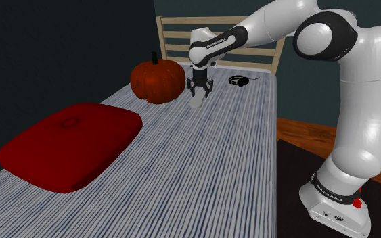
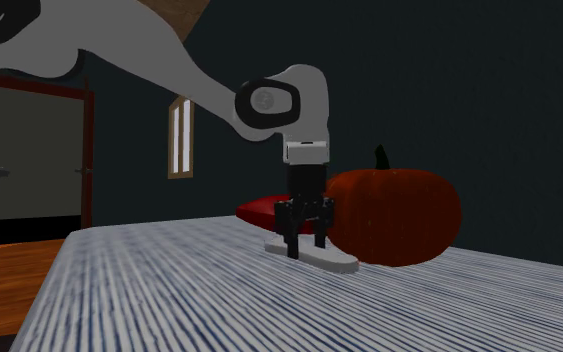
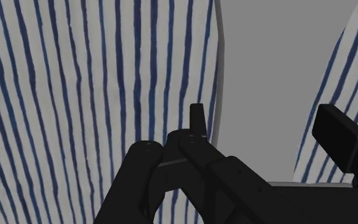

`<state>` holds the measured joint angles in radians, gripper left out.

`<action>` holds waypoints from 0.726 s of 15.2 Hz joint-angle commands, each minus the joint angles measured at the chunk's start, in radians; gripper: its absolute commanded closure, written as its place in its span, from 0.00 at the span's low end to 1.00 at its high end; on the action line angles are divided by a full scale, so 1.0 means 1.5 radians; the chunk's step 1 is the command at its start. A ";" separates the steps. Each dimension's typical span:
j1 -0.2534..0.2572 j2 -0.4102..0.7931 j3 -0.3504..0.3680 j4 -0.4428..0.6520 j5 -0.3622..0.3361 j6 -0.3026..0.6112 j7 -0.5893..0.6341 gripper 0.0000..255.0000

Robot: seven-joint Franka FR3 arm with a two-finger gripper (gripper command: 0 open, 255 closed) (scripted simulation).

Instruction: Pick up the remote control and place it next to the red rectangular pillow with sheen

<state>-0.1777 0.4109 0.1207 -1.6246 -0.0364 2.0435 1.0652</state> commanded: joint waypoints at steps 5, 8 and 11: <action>0.000 -0.016 0.001 0.030 0.002 -0.046 0.000 1.00; 0.000 -0.022 0.002 0.048 0.003 -0.070 -0.001 1.00; 0.000 -0.027 0.002 0.068 0.004 -0.095 -0.001 1.00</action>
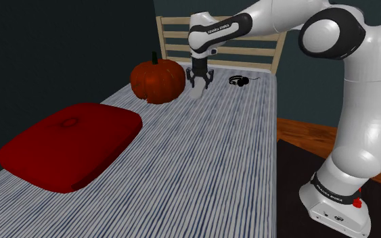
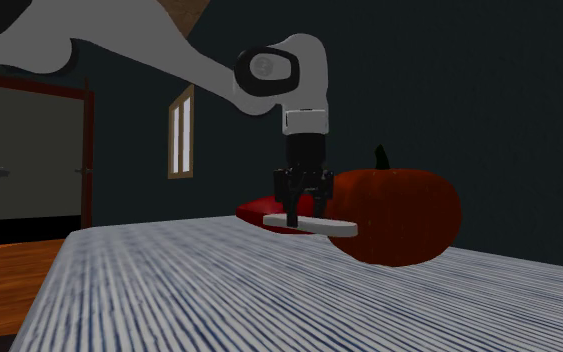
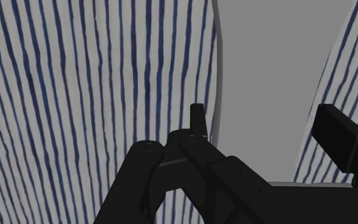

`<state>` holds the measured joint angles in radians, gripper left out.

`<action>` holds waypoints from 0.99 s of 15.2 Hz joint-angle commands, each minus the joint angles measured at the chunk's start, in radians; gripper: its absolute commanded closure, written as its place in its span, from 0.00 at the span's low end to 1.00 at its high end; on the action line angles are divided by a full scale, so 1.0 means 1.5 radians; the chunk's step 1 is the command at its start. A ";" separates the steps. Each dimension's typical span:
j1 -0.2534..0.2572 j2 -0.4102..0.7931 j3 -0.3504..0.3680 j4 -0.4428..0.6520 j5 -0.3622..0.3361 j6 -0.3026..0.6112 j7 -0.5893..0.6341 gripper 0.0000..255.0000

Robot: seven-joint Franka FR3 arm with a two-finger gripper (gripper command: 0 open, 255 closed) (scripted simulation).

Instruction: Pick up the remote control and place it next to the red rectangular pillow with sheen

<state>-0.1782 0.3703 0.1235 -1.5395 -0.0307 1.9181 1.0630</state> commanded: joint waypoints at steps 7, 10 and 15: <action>0.001 -0.005 0.001 0.066 0.001 -0.072 0.000 1.00; 0.002 -0.005 0.001 0.093 0.001 -0.098 0.000 1.00; 0.003 -0.001 0.002 0.144 0.001 -0.145 0.001 1.00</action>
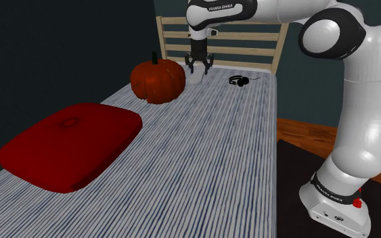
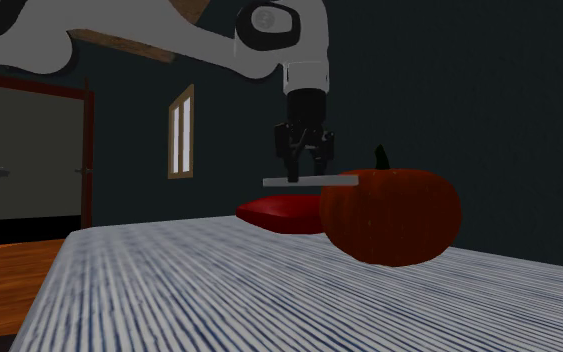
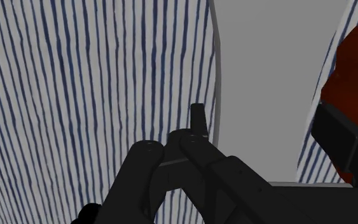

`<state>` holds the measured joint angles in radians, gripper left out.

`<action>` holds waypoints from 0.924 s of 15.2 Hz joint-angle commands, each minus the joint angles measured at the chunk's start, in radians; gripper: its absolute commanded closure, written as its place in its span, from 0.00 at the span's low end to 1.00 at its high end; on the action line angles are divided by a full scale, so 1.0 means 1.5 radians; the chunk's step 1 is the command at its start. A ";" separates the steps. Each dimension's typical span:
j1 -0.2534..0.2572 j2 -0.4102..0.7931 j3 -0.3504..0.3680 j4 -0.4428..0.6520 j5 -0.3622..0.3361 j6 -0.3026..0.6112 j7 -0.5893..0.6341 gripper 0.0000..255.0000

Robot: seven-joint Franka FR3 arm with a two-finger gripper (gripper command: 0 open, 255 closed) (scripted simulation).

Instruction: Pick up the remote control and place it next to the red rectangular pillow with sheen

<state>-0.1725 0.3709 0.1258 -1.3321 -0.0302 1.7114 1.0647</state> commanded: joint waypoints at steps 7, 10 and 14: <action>0.015 -0.028 0.008 0.006 0.001 -0.034 0.023 1.00; 0.037 -0.072 0.021 -0.057 0.002 -0.014 0.060 1.00; 0.066 -0.118 0.042 -0.122 0.005 0.005 0.110 1.00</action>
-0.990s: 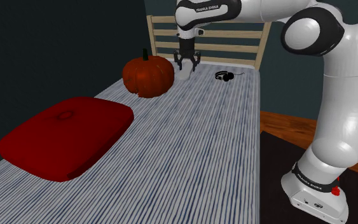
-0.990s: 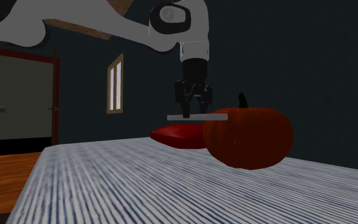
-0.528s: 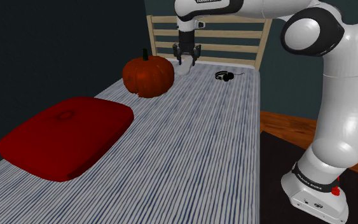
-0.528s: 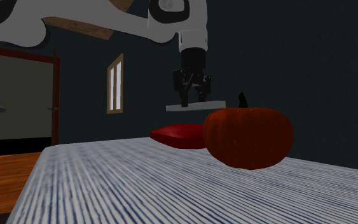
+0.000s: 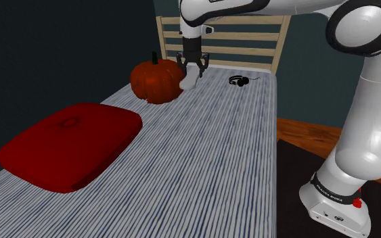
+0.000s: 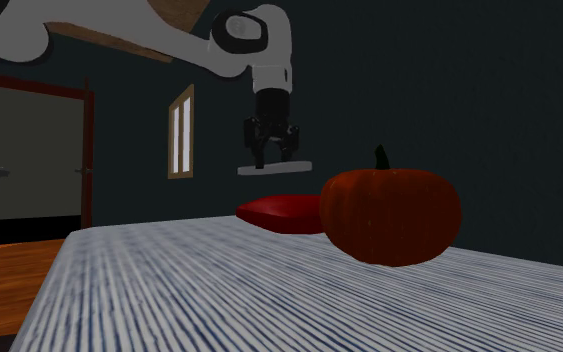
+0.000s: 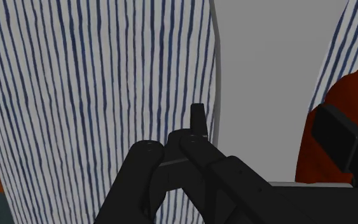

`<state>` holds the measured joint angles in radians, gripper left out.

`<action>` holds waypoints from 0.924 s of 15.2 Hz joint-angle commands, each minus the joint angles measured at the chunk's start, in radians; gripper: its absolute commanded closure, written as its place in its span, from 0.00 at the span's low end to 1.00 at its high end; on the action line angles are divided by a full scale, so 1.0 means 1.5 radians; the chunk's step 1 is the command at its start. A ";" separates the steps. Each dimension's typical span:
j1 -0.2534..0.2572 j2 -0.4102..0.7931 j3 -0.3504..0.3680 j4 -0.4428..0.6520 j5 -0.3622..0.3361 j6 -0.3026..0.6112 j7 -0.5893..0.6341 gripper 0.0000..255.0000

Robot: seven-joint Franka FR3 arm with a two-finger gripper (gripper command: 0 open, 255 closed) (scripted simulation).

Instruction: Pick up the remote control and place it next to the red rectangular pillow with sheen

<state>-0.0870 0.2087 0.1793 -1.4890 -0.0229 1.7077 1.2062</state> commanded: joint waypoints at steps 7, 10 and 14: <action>0.062 -0.066 0.047 -0.090 0.005 0.026 0.111 1.00; 0.085 -0.079 0.066 -0.108 0.006 0.030 0.154 1.00; 0.117 -0.088 0.094 -0.119 0.005 0.033 0.213 1.00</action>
<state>0.0795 0.0787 0.3115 -1.6669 -0.0151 1.7581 1.5072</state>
